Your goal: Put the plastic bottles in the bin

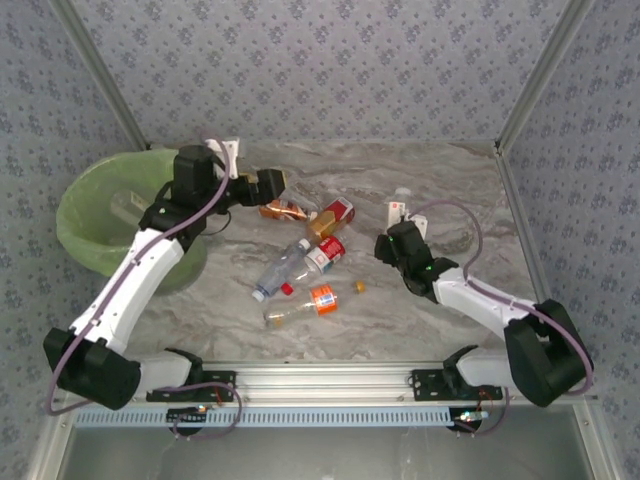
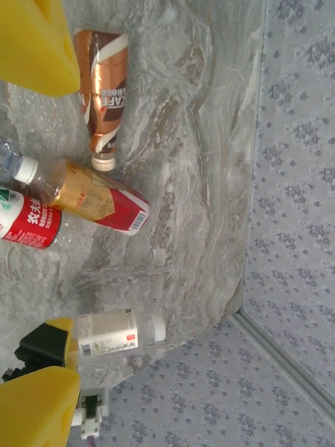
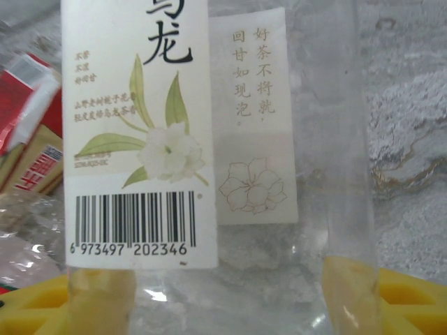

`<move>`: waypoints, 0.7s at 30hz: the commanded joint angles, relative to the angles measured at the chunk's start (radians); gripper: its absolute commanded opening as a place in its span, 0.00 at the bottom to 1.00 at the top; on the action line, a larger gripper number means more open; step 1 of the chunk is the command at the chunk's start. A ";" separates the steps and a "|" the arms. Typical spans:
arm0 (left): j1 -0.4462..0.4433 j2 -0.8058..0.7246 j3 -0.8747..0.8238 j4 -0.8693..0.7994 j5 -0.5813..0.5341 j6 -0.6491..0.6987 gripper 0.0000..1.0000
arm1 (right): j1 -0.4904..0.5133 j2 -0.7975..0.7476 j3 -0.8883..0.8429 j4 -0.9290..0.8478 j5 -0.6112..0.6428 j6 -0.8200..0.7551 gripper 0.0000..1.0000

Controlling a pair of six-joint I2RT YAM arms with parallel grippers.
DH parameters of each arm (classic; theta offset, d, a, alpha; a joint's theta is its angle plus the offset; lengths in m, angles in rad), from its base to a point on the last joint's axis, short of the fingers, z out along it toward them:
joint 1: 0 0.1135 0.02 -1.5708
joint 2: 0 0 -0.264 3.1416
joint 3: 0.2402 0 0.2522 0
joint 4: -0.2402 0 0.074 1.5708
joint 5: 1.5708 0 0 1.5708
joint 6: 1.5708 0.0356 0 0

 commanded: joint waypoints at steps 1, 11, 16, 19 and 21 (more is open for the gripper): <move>-0.026 0.037 0.044 0.017 -0.026 -0.001 0.99 | -0.004 -0.061 -0.028 0.083 -0.021 -0.047 0.18; -0.068 0.155 0.087 0.074 -0.017 -0.093 0.99 | 0.021 -0.152 -0.036 0.148 -0.161 -0.152 0.00; -0.073 0.251 0.118 0.092 0.053 -0.161 0.99 | 0.042 -0.151 -0.038 0.197 -0.248 -0.226 0.00; -0.083 0.305 0.150 0.093 0.097 -0.191 0.99 | 0.063 -0.139 -0.035 0.235 -0.301 -0.244 0.00; -0.098 0.335 0.169 0.094 0.120 -0.206 0.99 | 0.083 -0.129 -0.029 0.257 -0.331 -0.257 0.00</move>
